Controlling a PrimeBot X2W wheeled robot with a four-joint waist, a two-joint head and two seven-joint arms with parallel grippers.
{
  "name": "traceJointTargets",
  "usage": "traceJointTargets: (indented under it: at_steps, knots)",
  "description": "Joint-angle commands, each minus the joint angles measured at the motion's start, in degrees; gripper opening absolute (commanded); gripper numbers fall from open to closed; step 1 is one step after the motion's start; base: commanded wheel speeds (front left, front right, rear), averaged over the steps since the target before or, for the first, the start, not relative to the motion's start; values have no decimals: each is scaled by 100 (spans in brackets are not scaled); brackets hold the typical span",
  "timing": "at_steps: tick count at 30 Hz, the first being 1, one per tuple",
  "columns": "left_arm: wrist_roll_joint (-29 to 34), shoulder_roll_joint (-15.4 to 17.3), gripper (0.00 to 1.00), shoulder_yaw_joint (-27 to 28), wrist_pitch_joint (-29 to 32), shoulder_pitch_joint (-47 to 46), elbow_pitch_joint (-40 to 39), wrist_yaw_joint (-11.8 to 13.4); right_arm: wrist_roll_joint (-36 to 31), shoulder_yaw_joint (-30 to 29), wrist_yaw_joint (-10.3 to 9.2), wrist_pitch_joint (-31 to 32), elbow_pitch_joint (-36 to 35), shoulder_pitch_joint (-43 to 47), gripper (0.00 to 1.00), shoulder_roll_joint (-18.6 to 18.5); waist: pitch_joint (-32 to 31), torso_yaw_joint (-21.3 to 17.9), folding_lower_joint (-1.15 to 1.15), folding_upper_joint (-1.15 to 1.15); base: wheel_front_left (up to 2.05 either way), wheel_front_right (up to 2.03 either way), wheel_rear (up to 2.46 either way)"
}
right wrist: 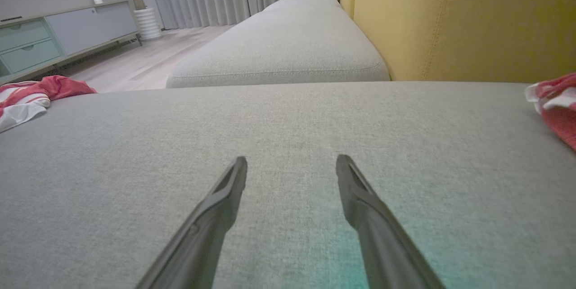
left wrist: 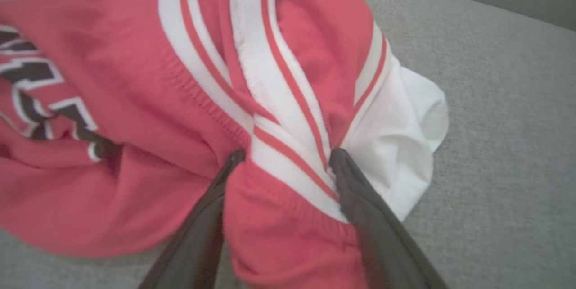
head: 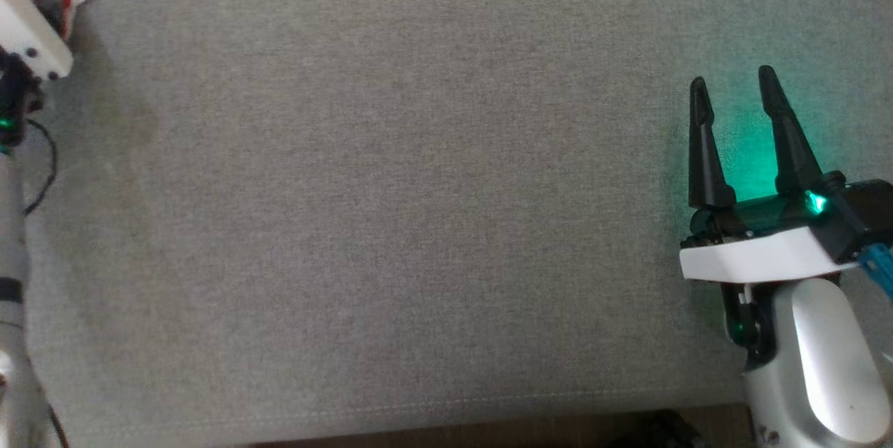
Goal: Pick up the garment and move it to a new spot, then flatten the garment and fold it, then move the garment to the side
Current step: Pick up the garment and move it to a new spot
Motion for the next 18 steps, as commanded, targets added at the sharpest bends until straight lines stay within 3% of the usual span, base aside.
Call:
traceJointTargets:
  at_steps: [1,2,3,18]
  knots:
    - [-33,372,49,154,52,-149,-24,12,25,129,-5,-51,-167,-25,100,-16,36,-39,-1,0,0,0,0]
    - [-27,403,15,139,41,-172,33,-17,29,128,-5,-59,-153,-29,100,-16,28,-35,-1,0,0,0,0]
    - [-24,425,0,141,-14,-205,69,-20,30,125,-5,-68,-138,-35,100,-16,9,-26,-1,0,0,0,0]
    - [237,568,0,-227,-852,-588,-46,-262,208,181,-5,-217,286,71,100,-16,-1166,139,-1,0,0,0,0]
